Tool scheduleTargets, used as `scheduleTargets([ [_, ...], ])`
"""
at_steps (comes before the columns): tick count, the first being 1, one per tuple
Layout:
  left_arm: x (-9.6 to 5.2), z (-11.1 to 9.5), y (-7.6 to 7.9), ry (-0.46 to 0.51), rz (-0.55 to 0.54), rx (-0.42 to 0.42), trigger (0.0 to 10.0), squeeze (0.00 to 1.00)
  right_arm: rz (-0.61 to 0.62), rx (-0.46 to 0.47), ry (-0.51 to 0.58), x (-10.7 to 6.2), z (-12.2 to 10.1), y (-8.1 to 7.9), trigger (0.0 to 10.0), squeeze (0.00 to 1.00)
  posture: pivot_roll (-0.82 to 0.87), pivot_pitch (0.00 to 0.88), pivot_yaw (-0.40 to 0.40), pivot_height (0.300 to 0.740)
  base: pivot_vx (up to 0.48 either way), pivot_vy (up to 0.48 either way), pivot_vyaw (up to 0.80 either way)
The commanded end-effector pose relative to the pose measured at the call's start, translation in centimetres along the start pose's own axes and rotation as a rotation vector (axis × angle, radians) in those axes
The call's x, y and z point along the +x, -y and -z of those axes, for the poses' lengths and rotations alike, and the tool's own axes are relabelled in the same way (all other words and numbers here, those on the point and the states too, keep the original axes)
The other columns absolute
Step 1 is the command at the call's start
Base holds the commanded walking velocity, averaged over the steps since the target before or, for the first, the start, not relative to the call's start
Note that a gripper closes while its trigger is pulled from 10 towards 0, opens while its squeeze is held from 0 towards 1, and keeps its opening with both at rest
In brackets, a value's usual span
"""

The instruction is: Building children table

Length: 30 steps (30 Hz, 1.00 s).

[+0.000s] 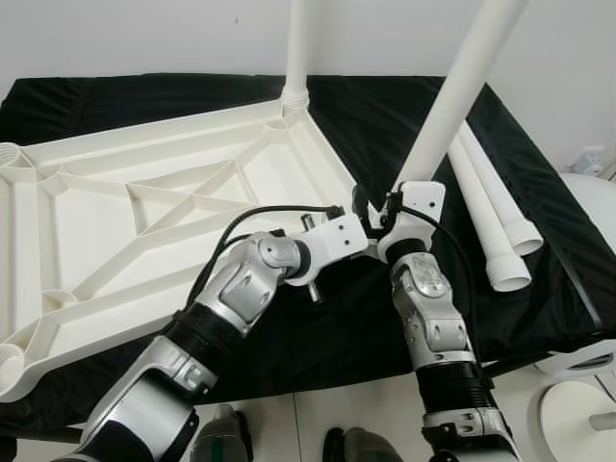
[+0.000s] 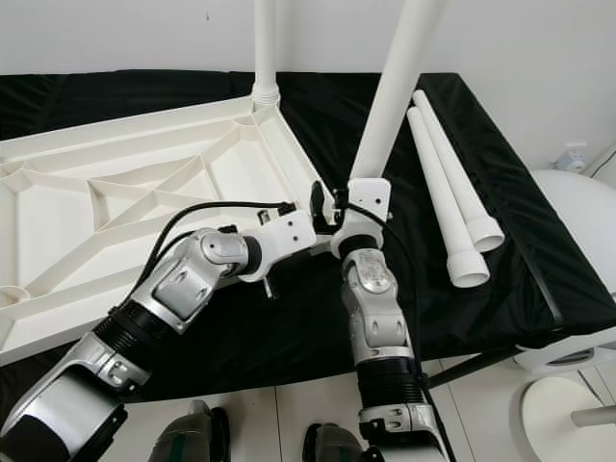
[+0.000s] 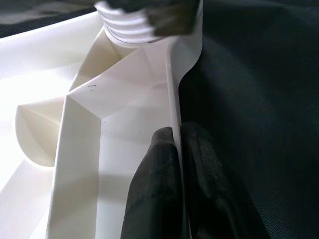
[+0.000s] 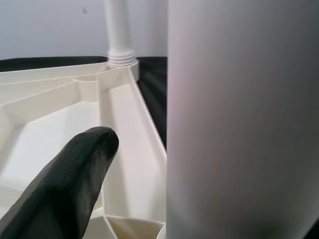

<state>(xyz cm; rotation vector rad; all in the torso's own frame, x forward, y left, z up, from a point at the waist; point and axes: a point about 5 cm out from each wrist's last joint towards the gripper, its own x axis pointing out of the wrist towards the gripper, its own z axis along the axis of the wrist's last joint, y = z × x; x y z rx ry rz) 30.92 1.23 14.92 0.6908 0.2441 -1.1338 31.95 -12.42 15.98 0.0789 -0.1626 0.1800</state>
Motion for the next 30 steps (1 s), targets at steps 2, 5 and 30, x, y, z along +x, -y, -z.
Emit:
scheduleTargets([
  [2, 0.5, -1.4, 1.0, 0.057, 0.04, 0.045, 10.0, 0.0, -0.072, 0.025, -0.032, -0.3, 0.8, 0.6, 10.0, 0.0, -0.03, 0.045, -0.051, 0.74, 0.0, 0.0, 0.0],
  [5, 0.5, -1.3, 0.9, 0.055, 0.04, 0.045, 10.0, 0.0, -0.13, -0.003, -0.036, -0.3, 0.8, 1.6, 10.0, 0.0, -0.03, 0.042, -0.05, 0.74, 0.0, 0.0, 0.0],
  [30, 0.4, -1.5, 0.4, 0.055, 0.036, 0.056, 10.0, 0.0, -0.56, -0.143, -0.12, -1.0, -0.9, 7.5, 10.0, 0.0, -0.03, 0.048, -0.029, 0.74, 0.0, 0.0, 0.0],
])
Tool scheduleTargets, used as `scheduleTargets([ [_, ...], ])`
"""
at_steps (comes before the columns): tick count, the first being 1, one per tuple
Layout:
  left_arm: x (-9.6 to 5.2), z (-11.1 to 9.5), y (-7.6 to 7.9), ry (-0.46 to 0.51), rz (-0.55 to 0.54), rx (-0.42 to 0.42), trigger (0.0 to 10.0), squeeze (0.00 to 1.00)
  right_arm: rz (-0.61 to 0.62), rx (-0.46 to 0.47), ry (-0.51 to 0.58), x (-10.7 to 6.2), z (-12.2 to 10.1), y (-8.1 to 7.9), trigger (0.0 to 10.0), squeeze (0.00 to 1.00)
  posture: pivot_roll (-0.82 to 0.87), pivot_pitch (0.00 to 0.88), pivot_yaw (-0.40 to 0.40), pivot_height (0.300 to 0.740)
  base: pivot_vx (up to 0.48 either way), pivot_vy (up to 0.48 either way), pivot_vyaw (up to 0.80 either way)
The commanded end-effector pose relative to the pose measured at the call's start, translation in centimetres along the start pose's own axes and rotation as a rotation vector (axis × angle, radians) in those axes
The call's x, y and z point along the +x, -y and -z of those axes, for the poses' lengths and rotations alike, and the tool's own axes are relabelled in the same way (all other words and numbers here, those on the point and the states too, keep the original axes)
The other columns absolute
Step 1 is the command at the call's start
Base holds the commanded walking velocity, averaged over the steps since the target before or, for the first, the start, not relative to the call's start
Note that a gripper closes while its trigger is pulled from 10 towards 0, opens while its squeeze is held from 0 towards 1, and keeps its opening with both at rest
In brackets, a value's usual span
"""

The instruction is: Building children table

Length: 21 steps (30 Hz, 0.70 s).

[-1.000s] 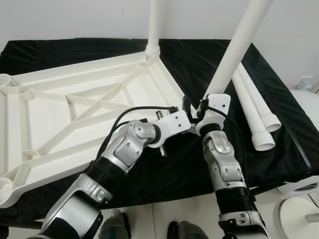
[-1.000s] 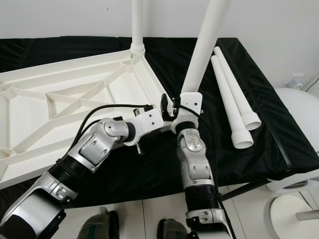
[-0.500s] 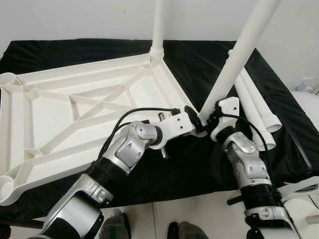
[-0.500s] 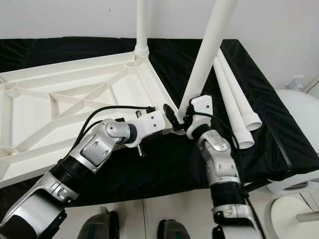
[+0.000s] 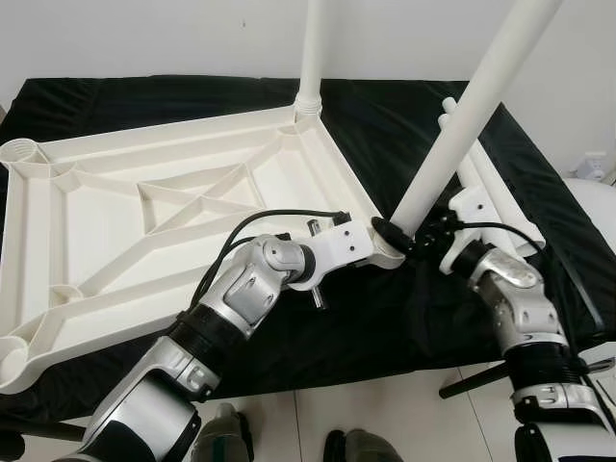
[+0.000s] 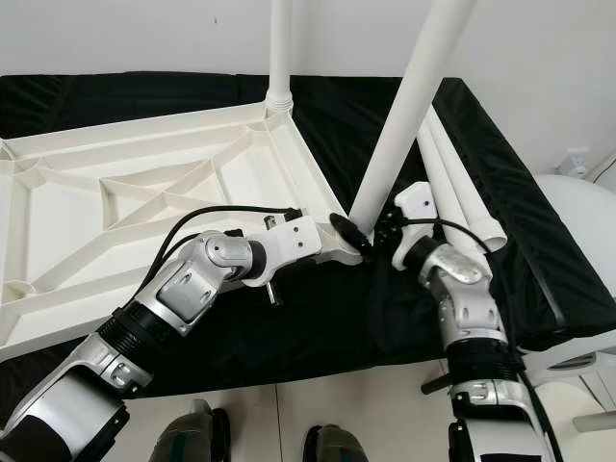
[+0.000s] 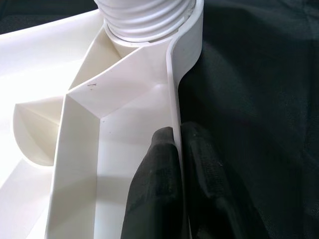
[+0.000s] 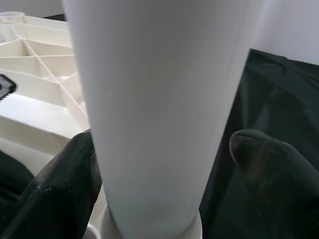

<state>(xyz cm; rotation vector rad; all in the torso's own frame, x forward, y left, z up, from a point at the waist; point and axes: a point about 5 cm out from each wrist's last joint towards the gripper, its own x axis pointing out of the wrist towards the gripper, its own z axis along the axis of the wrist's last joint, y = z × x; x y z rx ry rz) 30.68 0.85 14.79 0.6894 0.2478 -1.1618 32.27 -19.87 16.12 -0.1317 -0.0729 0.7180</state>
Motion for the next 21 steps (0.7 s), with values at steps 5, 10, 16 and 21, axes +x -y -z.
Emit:
scheduleTargets([
  [5, 0.17, -1.33, -0.09, 0.049, 0.008, 0.055, 10.0, 0.0, -0.038, -0.004, 0.0, -0.48, -0.12, 0.5, 3.5, 0.0, -0.03, 0.05, -0.027, 0.74, 0.0, 0.0, 0.0],
  [10, 0.14, -1.35, -0.22, 0.048, 0.005, 0.055, 10.0, 0.0, -0.052, -0.004, 0.002, -0.59, -0.16, 0.69, 0.0, 0.0, -0.03, 0.05, -0.026, 0.74, 0.0, 0.0, 0.0],
  [16, 0.1, -1.34, -0.25, 0.048, 0.006, 0.058, 10.0, 0.0, -0.053, 0.006, 0.008, -0.59, -0.01, 0.49, 4.4, 0.0, -0.03, 0.051, -0.022, 0.74, 0.0, 0.0, 0.0],
  [21, 0.11, -1.38, -0.18, 0.049, 0.01, 0.058, 10.0, 0.0, -0.017, 0.037, 0.026, -0.11, 0.12, 0.07, 10.0, 0.0, -0.03, 0.054, -0.023, 0.74, 0.0, 0.0, 0.0],
])
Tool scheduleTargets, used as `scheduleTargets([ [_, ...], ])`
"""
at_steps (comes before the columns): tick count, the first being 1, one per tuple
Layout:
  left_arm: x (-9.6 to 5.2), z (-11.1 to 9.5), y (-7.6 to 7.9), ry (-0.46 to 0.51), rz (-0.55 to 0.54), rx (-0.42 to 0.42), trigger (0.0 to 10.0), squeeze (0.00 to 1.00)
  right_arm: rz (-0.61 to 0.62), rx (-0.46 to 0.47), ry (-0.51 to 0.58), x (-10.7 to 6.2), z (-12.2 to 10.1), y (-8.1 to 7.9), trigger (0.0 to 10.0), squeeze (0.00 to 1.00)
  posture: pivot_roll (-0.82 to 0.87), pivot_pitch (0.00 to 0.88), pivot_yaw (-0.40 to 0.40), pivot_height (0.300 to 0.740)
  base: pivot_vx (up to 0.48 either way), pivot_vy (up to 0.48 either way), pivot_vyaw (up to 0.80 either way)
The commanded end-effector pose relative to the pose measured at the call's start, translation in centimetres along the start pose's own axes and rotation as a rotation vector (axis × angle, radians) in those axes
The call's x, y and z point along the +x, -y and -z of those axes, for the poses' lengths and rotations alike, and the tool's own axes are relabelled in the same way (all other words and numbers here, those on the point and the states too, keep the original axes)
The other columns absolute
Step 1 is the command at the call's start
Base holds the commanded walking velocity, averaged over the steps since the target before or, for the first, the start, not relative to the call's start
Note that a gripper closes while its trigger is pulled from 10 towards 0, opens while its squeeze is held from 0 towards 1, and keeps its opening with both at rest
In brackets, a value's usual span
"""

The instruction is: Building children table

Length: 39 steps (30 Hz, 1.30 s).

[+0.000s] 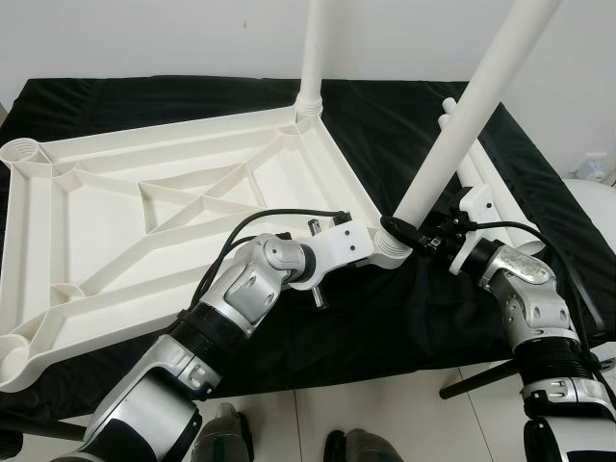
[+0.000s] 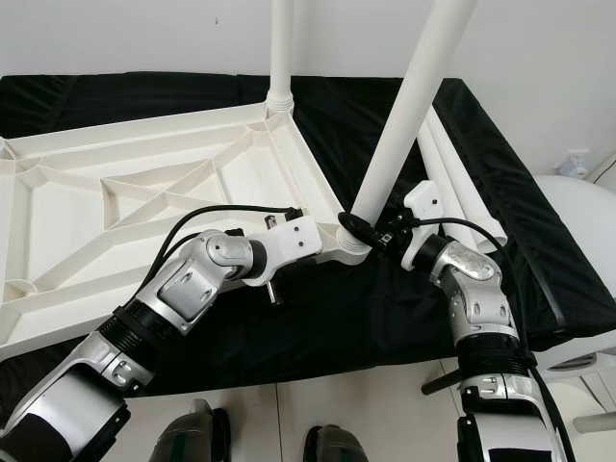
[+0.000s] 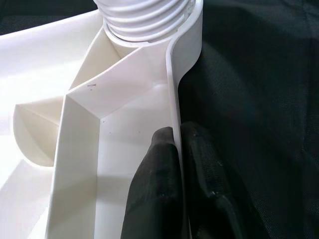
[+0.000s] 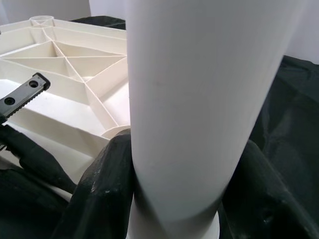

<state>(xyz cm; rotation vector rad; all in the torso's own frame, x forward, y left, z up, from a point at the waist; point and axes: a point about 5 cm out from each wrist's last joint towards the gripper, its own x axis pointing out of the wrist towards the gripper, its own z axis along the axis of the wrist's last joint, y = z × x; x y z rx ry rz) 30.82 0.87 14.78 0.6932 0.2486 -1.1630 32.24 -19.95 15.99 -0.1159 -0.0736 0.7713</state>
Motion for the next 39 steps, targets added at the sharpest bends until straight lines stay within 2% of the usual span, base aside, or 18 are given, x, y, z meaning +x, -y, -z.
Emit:
scheduleTargets([
  [1, 0.1, -1.4, 0.0, 0.051, 0.009, 0.055, 10.0, 0.0, 0.035, 0.021, 0.017, 0.0, 0.0, 0.0, 10.0, 0.0, -0.03, 0.054, -0.023, 0.74, 0.0, 0.0, 0.0],
  [20, 0.0, -1.4, 0.2, 0.052, 0.013, 0.05, 10.0, 0.0, 0.259, 0.054, 0.07, 1.7, -0.5, -1.2, 10.0, 0.0, -0.04, 0.064, -0.026, 0.74, 0.0, 0.0, 0.0],
  [29, 0.0, -1.3, 0.3, 0.052, 0.016, 0.049, 10.0, 0.0, 0.377, 0.079, 0.133, 2.7, -1.3, -2.7, 10.0, 0.0, -0.04, 0.066, -0.027, 0.74, 0.0, 0.0, 0.0],
  [39, 0.2, -1.4, 0.5, 0.055, 0.025, 0.053, 10.0, 0.0, 0.56, 0.158, 0.177, 3.9, -1.4, -5.1, 10.0, 0.0, -0.04, 0.058, -0.033, 0.74, 0.0, 0.0, 0.0],
])
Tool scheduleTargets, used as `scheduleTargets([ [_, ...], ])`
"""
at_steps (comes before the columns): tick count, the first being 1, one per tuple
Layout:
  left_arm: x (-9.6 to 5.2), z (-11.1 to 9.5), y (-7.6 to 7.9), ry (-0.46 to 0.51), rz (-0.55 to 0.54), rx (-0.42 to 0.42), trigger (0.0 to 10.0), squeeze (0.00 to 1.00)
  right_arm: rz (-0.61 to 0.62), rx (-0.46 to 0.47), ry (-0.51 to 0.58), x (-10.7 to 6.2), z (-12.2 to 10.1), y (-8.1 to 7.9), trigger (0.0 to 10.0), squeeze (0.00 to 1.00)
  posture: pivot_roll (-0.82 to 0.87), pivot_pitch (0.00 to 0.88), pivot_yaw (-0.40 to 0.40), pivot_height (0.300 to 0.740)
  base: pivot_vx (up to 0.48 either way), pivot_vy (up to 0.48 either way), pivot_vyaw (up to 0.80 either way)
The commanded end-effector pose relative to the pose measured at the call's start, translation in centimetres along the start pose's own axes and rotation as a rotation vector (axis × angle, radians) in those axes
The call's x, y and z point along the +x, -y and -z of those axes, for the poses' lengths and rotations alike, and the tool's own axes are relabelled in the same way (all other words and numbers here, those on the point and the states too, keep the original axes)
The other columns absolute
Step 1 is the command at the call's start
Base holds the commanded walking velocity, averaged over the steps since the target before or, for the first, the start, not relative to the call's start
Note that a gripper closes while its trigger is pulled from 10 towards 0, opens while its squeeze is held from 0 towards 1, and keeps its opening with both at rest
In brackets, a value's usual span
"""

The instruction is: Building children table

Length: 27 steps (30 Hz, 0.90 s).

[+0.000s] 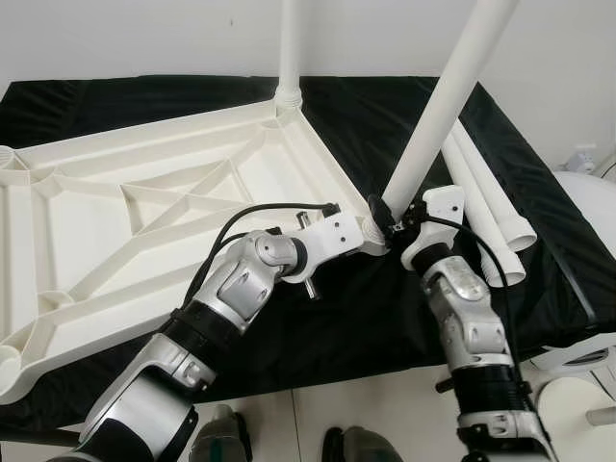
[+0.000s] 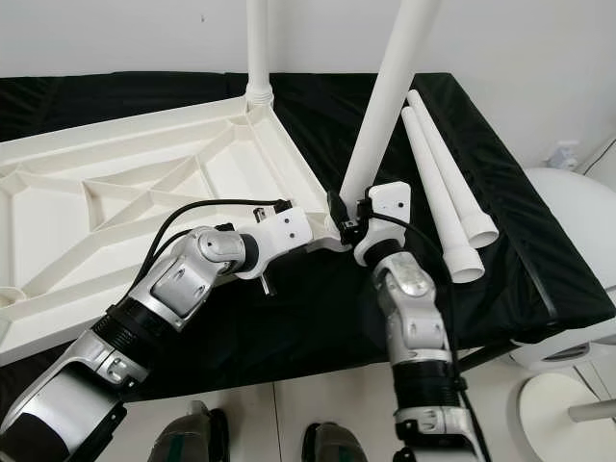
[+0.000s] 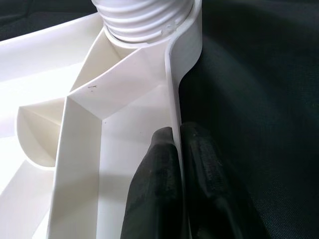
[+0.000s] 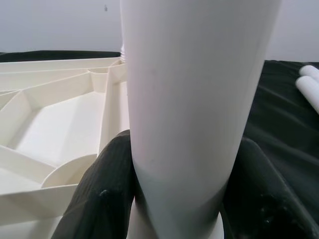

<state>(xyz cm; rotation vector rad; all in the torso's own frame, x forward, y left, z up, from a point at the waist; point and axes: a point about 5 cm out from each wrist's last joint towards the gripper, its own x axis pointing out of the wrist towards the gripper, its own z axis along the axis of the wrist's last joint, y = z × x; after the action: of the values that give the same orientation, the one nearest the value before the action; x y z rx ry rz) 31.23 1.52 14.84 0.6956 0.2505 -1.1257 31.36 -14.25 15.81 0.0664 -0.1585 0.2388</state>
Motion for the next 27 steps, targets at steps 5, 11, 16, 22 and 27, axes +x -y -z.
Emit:
scheduleTargets([
  [5, 0.6, -1.8, 1.2, 0.069, 0.06, 0.06, 10.0, 0.0, 0.116, 0.066, 0.042, 0.2, -0.4, -1.2, 10.0, 0.0, -0.04, 0.053, -0.037, 0.74, 0.0, 0.0, 0.0],
  [11, 0.7, -1.9, 1.2, 0.071, 0.058, 0.063, 10.0, 0.0, 0.246, 0.031, 0.034, 0.4, -0.3, -1.9, 10.0, 0.0, -0.03, 0.042, -0.048, 0.74, 0.0, 0.0, 0.0],
  [16, 0.6, -1.8, 1.1, 0.069, 0.053, 0.061, 10.0, 0.0, 0.253, 0.038, 0.023, 0.3, -0.1, -2.6, 10.0, 0.0, -0.03, 0.038, -0.05, 0.74, 0.0, 0.0, 0.0],
  [22, 0.6, -1.9, 1.1, 0.072, 0.053, 0.062, 10.0, 0.0, 0.264, 0.052, 0.03, 0.1, -0.1, -1.9, 10.0, 1.0, -0.03, 0.043, -0.048, 0.74, 0.0, 0.0, 0.0],
  [27, 0.6, -1.9, 1.1, 0.072, 0.052, 0.062, 10.0, 0.0, 0.283, 0.036, 0.031, 0.0, -0.1, -1.9, 10.0, 1.0, -0.03, 0.043, -0.048, 0.74, 0.0, 0.0, 0.0],
])
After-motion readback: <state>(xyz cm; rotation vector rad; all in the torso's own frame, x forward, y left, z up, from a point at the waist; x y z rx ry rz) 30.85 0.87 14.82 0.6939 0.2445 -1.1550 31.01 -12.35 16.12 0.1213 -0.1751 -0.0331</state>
